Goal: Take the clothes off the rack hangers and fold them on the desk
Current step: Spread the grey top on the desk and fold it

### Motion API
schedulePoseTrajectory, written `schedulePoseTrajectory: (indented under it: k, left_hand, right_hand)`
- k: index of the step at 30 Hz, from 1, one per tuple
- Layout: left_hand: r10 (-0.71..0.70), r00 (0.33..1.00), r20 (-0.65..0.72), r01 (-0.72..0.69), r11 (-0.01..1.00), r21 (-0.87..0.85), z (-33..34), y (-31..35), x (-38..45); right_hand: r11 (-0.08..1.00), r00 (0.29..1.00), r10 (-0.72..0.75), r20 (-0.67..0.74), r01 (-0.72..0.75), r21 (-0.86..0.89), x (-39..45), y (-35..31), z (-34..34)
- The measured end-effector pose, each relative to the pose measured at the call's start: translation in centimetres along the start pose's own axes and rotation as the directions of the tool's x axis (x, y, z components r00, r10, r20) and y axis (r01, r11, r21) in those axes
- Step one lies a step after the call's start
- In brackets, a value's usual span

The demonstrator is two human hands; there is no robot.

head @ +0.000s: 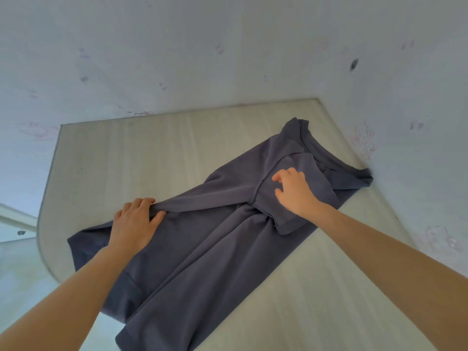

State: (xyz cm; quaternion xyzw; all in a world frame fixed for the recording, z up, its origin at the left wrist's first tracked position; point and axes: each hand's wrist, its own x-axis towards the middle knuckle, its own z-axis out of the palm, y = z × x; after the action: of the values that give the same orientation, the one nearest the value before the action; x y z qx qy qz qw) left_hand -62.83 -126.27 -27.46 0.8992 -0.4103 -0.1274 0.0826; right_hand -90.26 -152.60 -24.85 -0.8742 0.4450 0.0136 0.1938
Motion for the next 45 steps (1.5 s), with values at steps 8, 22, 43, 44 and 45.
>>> schedulePoseTrajectory:
  k: [8,22,43,44,45]
  left_hand:
    - [0.02,0.987,0.159,-0.029,0.998,0.056,-2.9,-6.2,-0.5]
    - [0.435,0.868,-0.242,-0.419,0.901,0.114,-6.9,-10.9,-3.1]
    - [0.331,0.916,0.225,-0.323,0.944,-0.069,-3.4,-11.1,-9.7]
    - [0.298,0.935,0.191,-0.284,0.954,-0.098,-3.5,-11.1,-9.2]
    - [0.265,0.95,0.164,-0.246,0.961,-0.127,-3.6,-11.1,-8.8]
  right_hand:
    - [0.989,0.983,-0.145,0.109,0.143,0.021,-3.1,-11.6,4.4]
    - [0.986,0.966,-0.136,-0.218,0.109,-0.13,-3.5,-20.0,7.3]
    - [0.937,0.961,0.26,-0.09,-0.229,0.263,-16.9,-14.5,10.1]
    - [0.89,0.931,0.354,-0.092,-0.305,0.34,-17.6,-14.6,10.3]
    - [0.837,0.898,0.432,-0.086,-0.363,0.41,-18.3,-14.7,10.6]
